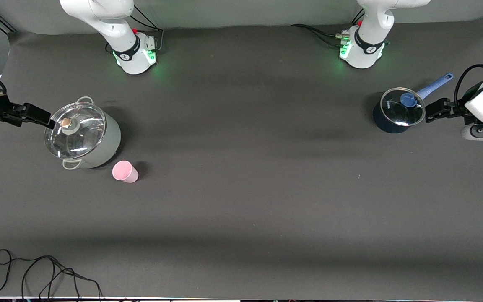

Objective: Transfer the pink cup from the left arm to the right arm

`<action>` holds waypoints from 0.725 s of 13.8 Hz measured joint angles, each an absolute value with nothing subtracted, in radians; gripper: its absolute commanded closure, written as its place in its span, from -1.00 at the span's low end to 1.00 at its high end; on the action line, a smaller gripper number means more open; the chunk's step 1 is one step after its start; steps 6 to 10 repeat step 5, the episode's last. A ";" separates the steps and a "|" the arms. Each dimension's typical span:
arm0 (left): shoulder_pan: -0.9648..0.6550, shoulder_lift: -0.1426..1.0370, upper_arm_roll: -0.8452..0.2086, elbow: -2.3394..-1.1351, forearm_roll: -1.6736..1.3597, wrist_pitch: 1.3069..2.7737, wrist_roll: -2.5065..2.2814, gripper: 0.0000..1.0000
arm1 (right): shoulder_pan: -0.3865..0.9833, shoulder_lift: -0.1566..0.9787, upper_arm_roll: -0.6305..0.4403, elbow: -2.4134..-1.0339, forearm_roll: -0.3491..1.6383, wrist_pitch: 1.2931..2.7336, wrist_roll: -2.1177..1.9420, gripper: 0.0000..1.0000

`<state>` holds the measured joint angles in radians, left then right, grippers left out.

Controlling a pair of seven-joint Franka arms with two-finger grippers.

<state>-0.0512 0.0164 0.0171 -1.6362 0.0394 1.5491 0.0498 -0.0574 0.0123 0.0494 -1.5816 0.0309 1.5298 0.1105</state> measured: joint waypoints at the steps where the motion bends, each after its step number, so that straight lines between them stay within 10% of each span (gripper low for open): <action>1: -0.051 0.015 0.017 -1.634 0.038 1.553 0.042 -1.00 | -0.052 0.013 0.052 -1.582 0.031 1.530 0.111 -0.99; 10: -0.052 0.014 0.016 -1.633 0.036 1.565 0.003 -1.00 | -0.049 0.015 0.051 -1.582 0.031 1.530 0.111 -0.99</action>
